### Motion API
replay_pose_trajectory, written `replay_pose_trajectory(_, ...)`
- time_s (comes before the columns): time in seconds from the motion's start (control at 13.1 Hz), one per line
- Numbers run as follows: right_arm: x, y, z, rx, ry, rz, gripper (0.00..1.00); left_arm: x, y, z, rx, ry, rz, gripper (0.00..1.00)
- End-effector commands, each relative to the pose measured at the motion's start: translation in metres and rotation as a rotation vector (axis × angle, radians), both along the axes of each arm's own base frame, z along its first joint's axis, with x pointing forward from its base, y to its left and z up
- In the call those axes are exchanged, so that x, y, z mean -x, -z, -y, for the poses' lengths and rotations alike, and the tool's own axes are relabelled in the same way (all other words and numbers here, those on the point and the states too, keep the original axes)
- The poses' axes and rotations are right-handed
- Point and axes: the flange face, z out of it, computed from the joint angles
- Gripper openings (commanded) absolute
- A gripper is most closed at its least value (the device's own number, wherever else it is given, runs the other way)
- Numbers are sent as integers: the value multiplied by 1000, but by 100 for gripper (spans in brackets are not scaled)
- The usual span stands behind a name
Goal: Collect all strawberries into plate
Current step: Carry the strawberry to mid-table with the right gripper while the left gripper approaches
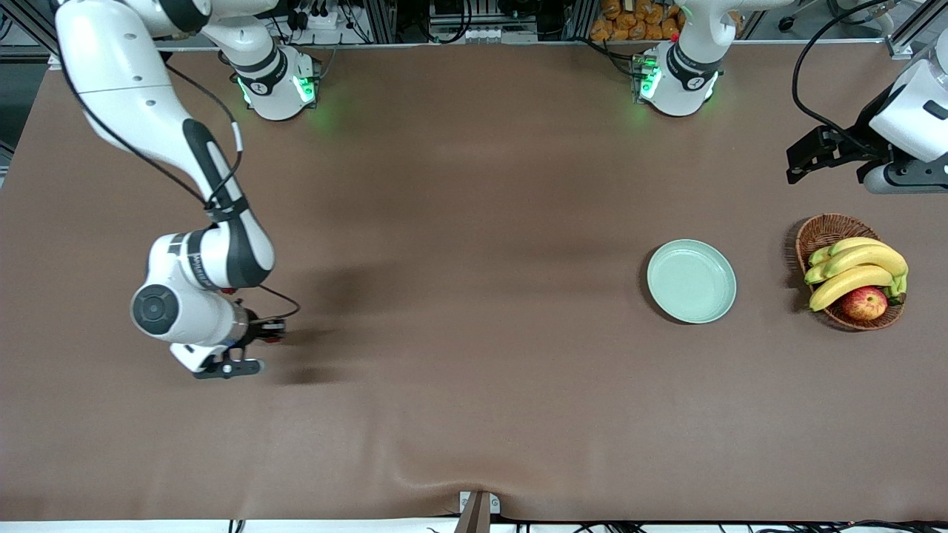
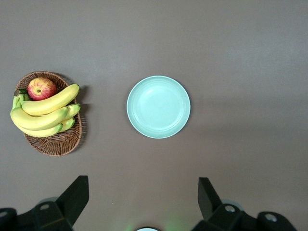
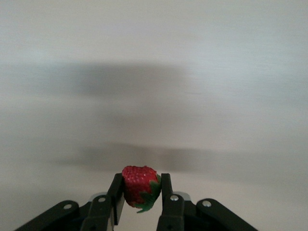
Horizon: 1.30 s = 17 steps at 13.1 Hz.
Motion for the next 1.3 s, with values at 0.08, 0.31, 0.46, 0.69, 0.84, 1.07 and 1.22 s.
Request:
replay_pose_trajectory(0.08,32,-8,-131,-192,65,-54,0,1,-1,1,12,23,-4,100)
replay_pose_trajectory(0.31,65,-4,-220,-261,13,-26,0,1,-1,2,12,25,-4,100)
replay_pose_trajectory(0.46,92,0,-275,-336,12,-64,0,1,-1,2,11,25,-6,100)
replay_pose_trajectory(0.69,118,2,-341,-399,-23,-64,1,1,0,2,13,23,-7,100)
replay_pose_trajectory(0.84,130,9,-375,-410,-20,-34,4,1,0,2,11,25,-7,100)
replay_pose_trajectory(1.07,142,32,-414,-425,-27,54,8,1,1,3,13,25,-9,100)
replay_pose_trajectory(1.22,147,39,-423,-426,-37,57,14,1,1,3,11,28,-9,100)
